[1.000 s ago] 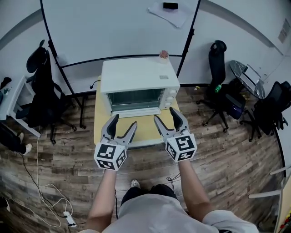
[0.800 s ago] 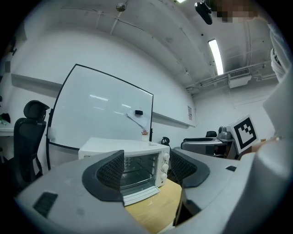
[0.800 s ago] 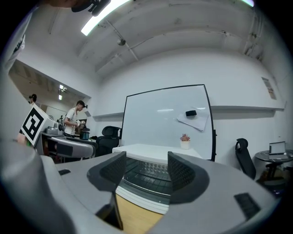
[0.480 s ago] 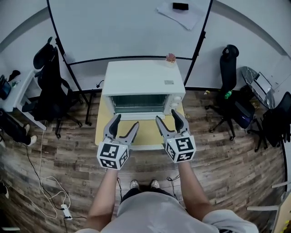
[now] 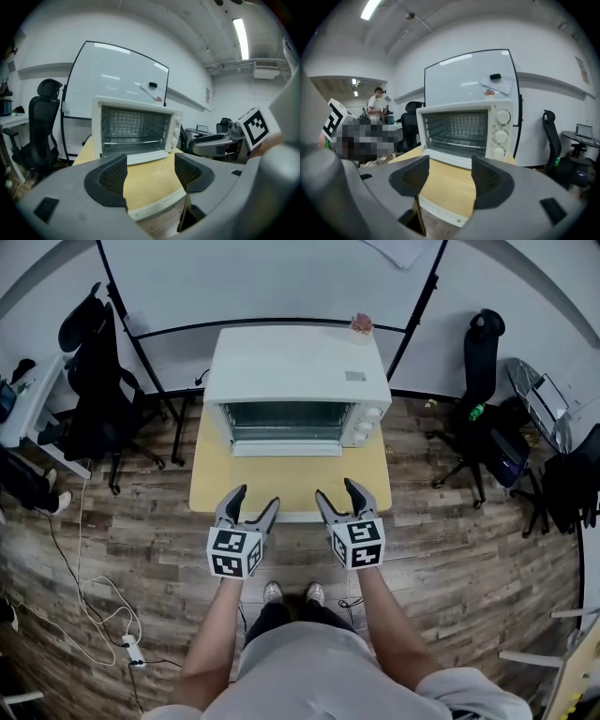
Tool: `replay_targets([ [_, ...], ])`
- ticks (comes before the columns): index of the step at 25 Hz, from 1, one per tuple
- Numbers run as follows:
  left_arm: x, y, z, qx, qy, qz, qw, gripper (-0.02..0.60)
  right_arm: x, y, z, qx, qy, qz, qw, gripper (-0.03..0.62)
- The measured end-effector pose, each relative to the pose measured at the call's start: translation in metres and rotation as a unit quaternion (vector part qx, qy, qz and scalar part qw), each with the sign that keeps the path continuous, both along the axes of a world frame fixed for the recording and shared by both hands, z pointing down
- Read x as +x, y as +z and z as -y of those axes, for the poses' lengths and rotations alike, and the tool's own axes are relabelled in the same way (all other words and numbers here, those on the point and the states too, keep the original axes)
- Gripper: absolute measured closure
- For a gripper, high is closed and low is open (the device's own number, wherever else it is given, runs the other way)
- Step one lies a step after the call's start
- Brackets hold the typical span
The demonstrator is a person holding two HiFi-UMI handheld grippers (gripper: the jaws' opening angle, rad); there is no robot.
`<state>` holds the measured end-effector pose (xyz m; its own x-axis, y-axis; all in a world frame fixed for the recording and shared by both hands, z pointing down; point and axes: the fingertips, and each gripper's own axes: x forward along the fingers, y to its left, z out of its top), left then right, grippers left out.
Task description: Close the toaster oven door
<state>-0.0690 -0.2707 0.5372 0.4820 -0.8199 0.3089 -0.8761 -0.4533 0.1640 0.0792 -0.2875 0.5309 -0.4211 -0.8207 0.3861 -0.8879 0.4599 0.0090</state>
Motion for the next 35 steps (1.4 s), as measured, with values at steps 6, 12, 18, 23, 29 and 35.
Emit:
replay_targets([
  [6,-0.003,0.075,-0.023,-0.075,-0.009,0.016,0.9970,0.287,0.007,0.063,-0.025,-0.069,0.008,-0.018,0.997,0.331],
  [12,-0.004,0.135,-0.053,-0.132,-0.030,0.025,0.9904,0.288,0.012,0.095,-0.039,-0.101,0.021,-0.025,0.994,0.337],
  [18,-0.004,0.177,-0.064,-0.174,-0.050,0.017,0.9833,0.288,0.014,0.108,-0.047,-0.110,0.024,-0.027,0.993,0.341],
  [23,-0.009,0.187,-0.058,-0.189,-0.093,-0.043,0.9766,0.288,0.022,0.103,-0.044,-0.107,0.026,-0.031,0.993,0.342],
  [29,-0.019,0.195,-0.060,-0.223,-0.202,-0.314,0.9004,0.288,0.024,0.093,-0.043,-0.095,0.024,-0.029,0.995,0.344],
  [35,-0.025,0.197,-0.056,-0.197,-0.261,-0.477,0.8158,0.288,0.025,0.084,-0.040,-0.086,0.018,-0.030,0.996,0.344],
])
